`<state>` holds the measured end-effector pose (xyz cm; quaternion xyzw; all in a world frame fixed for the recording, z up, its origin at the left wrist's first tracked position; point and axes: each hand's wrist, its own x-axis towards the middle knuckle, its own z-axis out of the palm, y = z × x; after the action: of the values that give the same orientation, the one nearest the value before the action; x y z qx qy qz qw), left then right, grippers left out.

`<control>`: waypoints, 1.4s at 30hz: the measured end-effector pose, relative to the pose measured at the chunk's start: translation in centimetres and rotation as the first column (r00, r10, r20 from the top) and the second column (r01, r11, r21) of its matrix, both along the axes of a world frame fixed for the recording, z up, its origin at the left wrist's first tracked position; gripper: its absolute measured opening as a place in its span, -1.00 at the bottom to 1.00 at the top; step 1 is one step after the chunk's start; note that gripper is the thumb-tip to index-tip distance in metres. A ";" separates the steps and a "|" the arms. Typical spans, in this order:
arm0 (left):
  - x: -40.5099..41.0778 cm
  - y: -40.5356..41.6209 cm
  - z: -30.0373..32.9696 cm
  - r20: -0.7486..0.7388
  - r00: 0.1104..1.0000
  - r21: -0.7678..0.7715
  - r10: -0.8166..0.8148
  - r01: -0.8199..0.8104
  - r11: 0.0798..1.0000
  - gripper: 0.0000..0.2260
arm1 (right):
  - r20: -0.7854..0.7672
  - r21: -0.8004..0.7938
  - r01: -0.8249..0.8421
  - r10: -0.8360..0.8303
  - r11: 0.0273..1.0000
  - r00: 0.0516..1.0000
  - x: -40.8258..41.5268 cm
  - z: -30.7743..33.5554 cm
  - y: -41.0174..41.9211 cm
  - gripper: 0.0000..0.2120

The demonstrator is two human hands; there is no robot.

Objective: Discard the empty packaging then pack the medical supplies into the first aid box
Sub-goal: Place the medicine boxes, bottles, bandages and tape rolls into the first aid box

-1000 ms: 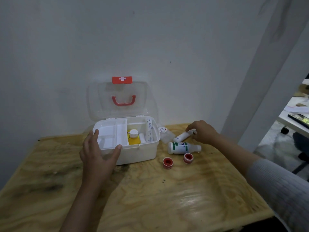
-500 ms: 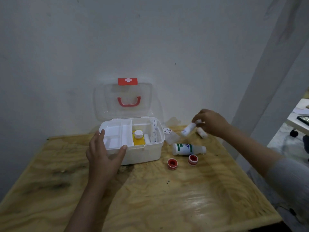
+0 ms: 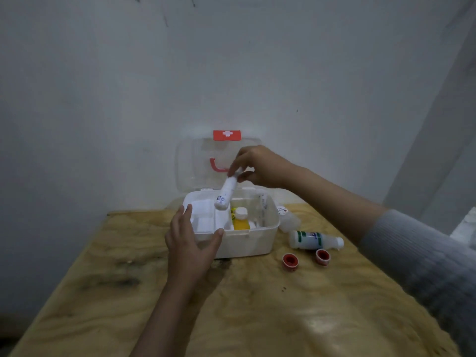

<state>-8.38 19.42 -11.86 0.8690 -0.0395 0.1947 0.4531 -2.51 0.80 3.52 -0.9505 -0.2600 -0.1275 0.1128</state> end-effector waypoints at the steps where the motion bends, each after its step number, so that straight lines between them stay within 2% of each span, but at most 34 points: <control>1: 0.0 0.1 0.0 0.004 1.000 -0.002 -0.001 0.001 1.000 -0.24 | -0.025 -0.045 -0.007 0.006 0.999 1.000 0.7 -0.3 0.8 -0.75; 5: 0.1 0.2 -0.2 0.031 0.999 -0.004 -0.016 0.016 1.000 -0.24 | -0.151 -0.189 -0.054 0.025 0.981 0.988 2.5 -1.7 3.1 -0.75; 8: 0.1 0.2 -0.2 0.046 0.999 -0.006 -0.011 0.011 1.000 -0.24 | -0.241 -0.224 -0.080 0.025 0.971 0.970 3.3 -2.9 3.8 -0.71; 12: 0.2 0.2 -0.2 0.051 0.999 -0.006 -0.008 0.009 1.000 -0.25 | -0.277 -0.085 -0.032 0.007 0.996 0.961 3.4 -3.3 3.0 -0.66; 16: 0.0 0.2 -0.2 0.067 0.998 -0.011 -0.020 0.021 1.000 -0.25 | -0.244 0.046 0.071 -0.057 0.996 0.968 2.4 -2.6 0.6 -0.76; 18: 0.1 0.2 -0.2 0.066 0.998 -0.015 -0.023 0.024 1.000 -0.25 | -0.266 0.056 0.136 -0.117 0.989 0.957 1.7 -2.7 -0.8 -0.83; 20: 0.2 0.3 -0.3 0.075 0.997 -0.010 -0.023 0.024 1.000 -0.25 | -0.389 0.031 0.206 -0.178 0.978 0.904 1.1 -3.1 -2.1 -0.87; 23: 0.3 0.2 -0.5 0.076 0.997 -0.002 -0.011 0.012 1.000 -0.25 | -0.663 0.020 0.283 -0.200 0.959 0.721 0.7 -4.0 -3.0 -0.84; 25: 0.3 0.2 -0.5 0.064 0.998 0.003 0.000 0.000 1.000 -0.25 | -0.735 0.043 0.304 -0.176 0.952 0.655 0.9 -4.5 -3.0 -0.83; 30: 0.4 0.0 -0.6 0.043 0.999 0.011 0.020 -0.020 1.000 -0.23 | -0.793 -0.114 0.237 -0.232 0.965 0.563 2.3 -5.1 -1.5 -0.77; 36: 0.6 0.1 -0.8 0.049 0.998 0.013 0.026 -0.027 1.000 -0.24 | -0.808 -0.374 0.055 -0.355 0.926 0.471 3.7 -6.0 -0.1 -0.65; 42: 0.5 0.0 -0.7 0.058 0.998 0.015 0.023 -0.024 1.000 -0.25 | -0.816 -0.435 -0.007 -0.391 0.900 0.426 3.8 -6.3 0.5 -0.59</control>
<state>-7.92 19.38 -12.56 0.8670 -0.0438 0.2246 0.4427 1.27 1.27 -2.75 -0.9004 -0.0680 0.4285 0.0331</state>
